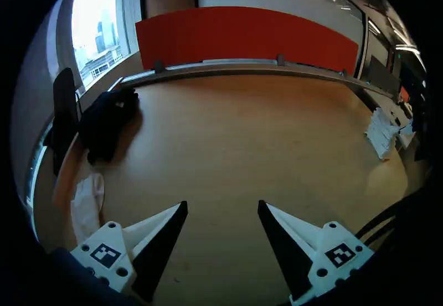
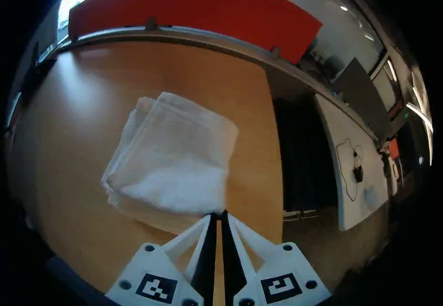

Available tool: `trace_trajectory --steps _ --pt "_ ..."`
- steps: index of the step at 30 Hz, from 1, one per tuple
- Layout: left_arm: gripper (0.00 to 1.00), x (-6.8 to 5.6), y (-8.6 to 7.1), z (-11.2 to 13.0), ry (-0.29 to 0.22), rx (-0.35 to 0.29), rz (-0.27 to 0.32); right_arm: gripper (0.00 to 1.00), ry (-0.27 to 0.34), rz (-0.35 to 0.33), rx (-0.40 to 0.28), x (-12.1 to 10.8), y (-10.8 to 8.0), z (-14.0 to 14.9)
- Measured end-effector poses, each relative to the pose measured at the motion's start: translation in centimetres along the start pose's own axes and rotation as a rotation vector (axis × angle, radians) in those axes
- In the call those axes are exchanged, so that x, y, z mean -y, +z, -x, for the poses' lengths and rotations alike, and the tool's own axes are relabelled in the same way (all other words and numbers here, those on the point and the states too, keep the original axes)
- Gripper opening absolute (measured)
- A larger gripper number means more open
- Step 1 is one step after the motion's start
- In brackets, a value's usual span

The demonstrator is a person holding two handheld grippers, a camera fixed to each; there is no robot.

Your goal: Fold towel

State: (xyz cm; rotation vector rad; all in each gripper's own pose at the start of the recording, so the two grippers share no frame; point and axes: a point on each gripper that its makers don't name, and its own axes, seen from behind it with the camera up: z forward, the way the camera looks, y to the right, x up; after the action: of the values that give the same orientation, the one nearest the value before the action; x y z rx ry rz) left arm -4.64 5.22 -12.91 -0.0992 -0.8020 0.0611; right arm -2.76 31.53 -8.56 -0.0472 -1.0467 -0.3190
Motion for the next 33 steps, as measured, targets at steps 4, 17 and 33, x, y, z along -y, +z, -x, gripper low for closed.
trace_trajectory --steps 4,17,33 --pt "0.94 -0.1 0.0 -0.1 0.0 -0.001 0.001 0.14 0.01 0.008 0.001 0.0 0.1 0.2" --pt "0.94 0.0 0.0 -0.1 -0.012 -0.003 0.001 0.55 0.041 0.042 0.008 0.0 -0.4 1.7" --pt "0.94 -0.1 0.1 -0.5 -0.018 -0.011 0.007 0.96 0.114 0.025 -0.053 1.3 -1.3 0.7"
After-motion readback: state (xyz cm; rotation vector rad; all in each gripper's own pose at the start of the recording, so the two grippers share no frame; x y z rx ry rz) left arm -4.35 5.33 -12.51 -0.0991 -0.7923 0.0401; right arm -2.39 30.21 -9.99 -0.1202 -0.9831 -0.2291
